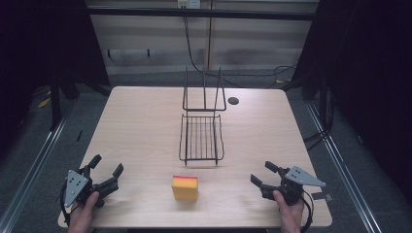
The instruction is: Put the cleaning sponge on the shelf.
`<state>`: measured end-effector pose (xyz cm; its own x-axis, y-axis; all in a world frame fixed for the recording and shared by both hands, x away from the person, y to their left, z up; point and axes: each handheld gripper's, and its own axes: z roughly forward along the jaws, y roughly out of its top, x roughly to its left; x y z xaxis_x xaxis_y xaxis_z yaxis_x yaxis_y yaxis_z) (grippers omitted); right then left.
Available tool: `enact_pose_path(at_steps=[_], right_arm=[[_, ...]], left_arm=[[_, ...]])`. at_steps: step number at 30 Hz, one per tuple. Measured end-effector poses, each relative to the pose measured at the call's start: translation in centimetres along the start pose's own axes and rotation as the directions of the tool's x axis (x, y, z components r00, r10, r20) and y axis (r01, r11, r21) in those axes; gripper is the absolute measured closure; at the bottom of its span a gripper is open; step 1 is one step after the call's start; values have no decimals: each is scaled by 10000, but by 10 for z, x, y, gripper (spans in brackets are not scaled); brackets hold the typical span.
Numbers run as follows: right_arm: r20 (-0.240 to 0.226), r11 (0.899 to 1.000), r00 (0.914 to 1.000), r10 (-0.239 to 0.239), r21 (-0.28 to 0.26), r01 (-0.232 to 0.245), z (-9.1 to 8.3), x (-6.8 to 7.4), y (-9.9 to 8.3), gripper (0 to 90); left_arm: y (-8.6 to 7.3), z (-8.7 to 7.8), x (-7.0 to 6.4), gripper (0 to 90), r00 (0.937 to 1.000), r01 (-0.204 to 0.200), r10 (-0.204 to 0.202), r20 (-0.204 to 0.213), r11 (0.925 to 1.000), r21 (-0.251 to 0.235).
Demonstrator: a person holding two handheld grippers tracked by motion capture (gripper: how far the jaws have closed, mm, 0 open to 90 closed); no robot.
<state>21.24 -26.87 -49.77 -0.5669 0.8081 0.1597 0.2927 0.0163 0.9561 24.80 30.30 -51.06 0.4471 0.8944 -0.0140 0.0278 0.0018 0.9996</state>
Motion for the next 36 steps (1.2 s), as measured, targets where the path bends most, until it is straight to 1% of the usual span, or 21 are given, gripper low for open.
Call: enact_pose_path(at_steps=[2, 6, 9, 11, 12, 15, 16, 20, 21, 22, 23, 24, 27, 29, 30, 31, 32, 33, 34, 35, 36], right_arm=[[-290, 10000, 9996, -40, 81, 42, 2, 3, 2, 190], [-614, 9987, 9979, -184, 462, 213, 12, 9, 6, 204], [-999, 9984, 9947, -243, 486, 293, 18, 16, 9, 202], [-1070, 9983, 9939, -279, 486, 333, 19, 18, 10, 200], [-1253, 9974, 9913, -395, 548, 467, 21, 21, 11, 177], [-1242, 9976, 9919, -284, 591, 359, 23, 24, 12, 163], [-1405, 9972, 9897, -268, 650, 363, 25, 25, 12, 171], [-1584, 9949, 9863, -469, 809, 603, 28, 31, 15, 192], [-1812, 9938, 9823, -482, 895, 653, 29, 34, 16, 203], [-1812, 9938, 9823, -482, 895, 653, 29, 34, 16, 203], [-2067, 9915, 9760, -685, 942, 896, 31, 39, 18, 208], [-2094, 9909, 9752, -721, 960, 939, 32, 40, 19, 210], [-2379, 9890, 9677, -839, 991, 1101, 35, 44, 21, 226], [-2402, 9889, 9677, -764, 1061, 1044, 36, 46, 23, 230], [-2534, 9910, 9651, -656, 964, 926, 36, 46, 24, 235], [-2622, 9910, 9628, -656, 960, 936, 37, 47, 25, 237], [-2642, 9895, 9613, -782, 966, 1071, 38, 48, 25, 234], [-2809, 9897, 9565, -789, 932, 1090, 38, 49, 26, 238], [-2809, 9897, 9565, -789, 932, 1090, 38, 49, 26, 238], [-2972, 9897, 9518, -759, 939, 1082, 39, 50, 27, 241], [-2985, 9896, 9510, -810, 899, 1125, 40, 51, 28, 248]], left_arm=[[0, 0, -1, 156, 10000, 3, -3, -41, 10000, -60], [0, 0, -1, 155, 10000, 3, -3, -48, 10000, -61], [0, 0, -1, 155, 10000, 0, -1, -48, 10000, -59], [0, 0, -1, 155, 10000, 1, -2, -49, 10000, -58], [0, 0, -1, 154, 10000, 18, -18, -54, 10000, -74], [0, 0, -1, 152, 10000, 10, -10, -54, 10000, -70], [0, 0, -1, 152, 10000, 2, -2, -50, 10000, -62], [0, 0, -1, 152, 10000, 16, -16, -60, 10000, -74], [0, 0, -1, 152, 10000, 14, -15, -62, 10000, -75], [0, 0, -1, 152, 10000, 14, -15, -62, 10000, -75], [0, 0, -1, 152, 10000, 18, -18, -59, 10000, -80], [0, 0, -1, 152, 10000, 18, -18, -59, 10000, -80], [0, 0, -1, 152, 10000, 0, -1, -54, 10000, -62], [0, 0, -1, 152, 10000, 17, -18, -63, 10000, -78], [0, 0, -1, 152, 10000, 17, -18, -63, 10000, -78], [0, 0, -1, 152, 10000, 36, -37, -32, 10000, -78], [0, 0, -1, 152, 10000, 35, -35, -24, 10000, -76], [0, 0, -1, 152, 10000, 17, -18, -63, 10000, -79], [0, 0, -1, 152, 10000, 17, -18, -63, 10000, -79], [0, 0, -1, 152, 10000, 37, -37, -24, 10000, -80], [0, 0, 0, 152, 10000, -24, 24, -65, 10000, -76]])
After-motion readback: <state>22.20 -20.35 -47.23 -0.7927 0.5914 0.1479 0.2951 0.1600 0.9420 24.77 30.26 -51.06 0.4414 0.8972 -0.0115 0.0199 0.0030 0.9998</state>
